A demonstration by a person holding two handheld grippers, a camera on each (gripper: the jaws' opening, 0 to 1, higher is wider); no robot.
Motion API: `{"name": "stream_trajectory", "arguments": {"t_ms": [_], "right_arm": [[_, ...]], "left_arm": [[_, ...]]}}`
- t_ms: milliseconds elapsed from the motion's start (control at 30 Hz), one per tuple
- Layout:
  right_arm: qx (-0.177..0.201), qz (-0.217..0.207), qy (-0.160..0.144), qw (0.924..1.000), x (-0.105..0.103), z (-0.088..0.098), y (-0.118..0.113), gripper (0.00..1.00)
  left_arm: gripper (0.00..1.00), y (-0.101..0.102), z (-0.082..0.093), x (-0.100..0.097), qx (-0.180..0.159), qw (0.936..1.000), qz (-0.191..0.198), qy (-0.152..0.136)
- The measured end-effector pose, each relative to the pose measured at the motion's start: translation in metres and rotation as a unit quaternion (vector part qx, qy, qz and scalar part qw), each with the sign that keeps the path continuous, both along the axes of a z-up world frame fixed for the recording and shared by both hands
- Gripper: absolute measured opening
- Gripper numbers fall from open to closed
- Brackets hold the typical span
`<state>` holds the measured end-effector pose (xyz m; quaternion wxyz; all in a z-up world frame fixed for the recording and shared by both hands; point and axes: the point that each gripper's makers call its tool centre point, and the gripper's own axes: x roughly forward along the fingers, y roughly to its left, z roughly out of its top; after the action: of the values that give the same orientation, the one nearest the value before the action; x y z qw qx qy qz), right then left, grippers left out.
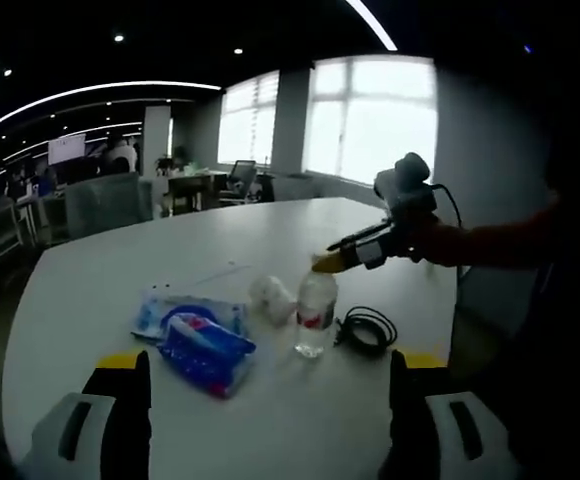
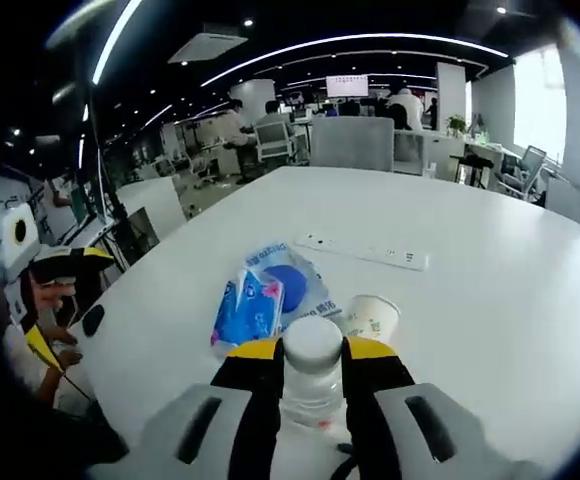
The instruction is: Arrange the tabletop items into an orderly group along one side of the table until the central work area is clear of visible clutter.
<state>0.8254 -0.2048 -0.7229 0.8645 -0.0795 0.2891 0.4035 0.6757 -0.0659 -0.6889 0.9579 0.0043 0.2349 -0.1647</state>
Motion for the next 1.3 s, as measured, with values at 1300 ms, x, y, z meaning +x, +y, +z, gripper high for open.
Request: {"name": "stream_trajectory", "arguments": {"t_ms": [1300], "right_arm": [[0.062,-0.038,-0.013,0.9972,0.030,0.028,-0.027,0.36]], "left_arm": [[0.98,0.003,0.007,-0.008,0.008,0.9997,0.023,-0.004]]}}
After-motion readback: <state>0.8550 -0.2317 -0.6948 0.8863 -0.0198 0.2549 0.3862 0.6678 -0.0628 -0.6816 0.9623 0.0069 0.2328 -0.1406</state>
